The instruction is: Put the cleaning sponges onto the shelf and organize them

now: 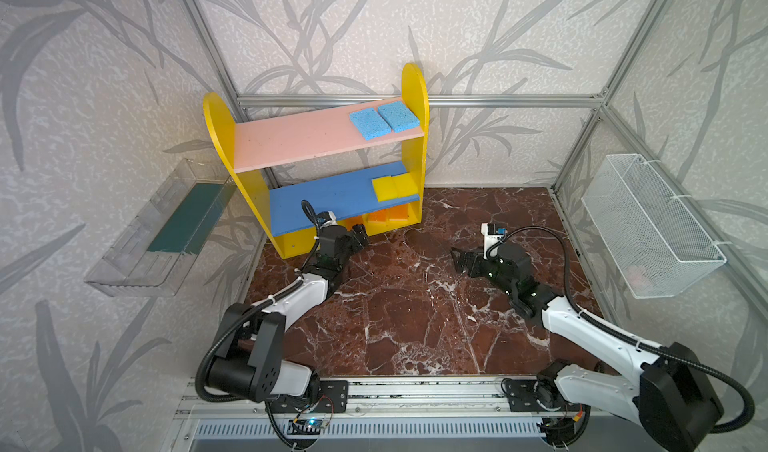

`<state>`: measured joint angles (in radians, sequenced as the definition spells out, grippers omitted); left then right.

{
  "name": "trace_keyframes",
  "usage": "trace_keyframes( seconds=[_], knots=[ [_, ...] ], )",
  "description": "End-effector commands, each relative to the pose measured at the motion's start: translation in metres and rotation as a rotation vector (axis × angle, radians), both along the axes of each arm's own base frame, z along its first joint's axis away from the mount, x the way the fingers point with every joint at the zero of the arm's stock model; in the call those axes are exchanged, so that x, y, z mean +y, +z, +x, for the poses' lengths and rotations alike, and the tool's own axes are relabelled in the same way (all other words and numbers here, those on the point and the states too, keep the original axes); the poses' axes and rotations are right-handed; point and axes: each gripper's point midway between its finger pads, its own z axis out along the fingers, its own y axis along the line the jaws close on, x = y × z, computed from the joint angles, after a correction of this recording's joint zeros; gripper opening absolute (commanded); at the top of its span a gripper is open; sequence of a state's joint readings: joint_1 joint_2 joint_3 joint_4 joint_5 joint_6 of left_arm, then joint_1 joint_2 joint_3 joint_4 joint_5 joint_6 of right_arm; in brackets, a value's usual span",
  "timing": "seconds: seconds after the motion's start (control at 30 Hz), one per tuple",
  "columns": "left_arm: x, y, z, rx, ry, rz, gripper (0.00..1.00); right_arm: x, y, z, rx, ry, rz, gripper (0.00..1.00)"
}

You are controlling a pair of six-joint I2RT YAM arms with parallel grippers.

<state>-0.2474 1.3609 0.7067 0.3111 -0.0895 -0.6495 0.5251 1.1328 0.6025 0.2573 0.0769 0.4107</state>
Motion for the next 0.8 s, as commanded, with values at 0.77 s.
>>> trace_keyframes(
  seconds=[0.77],
  knots=[
    [0.111, -0.021, -0.067, 0.053, 0.166, 0.611, 0.99, -0.129, -0.057, 0.016, -0.187, -0.447, -0.618, 0.99]
  ],
)
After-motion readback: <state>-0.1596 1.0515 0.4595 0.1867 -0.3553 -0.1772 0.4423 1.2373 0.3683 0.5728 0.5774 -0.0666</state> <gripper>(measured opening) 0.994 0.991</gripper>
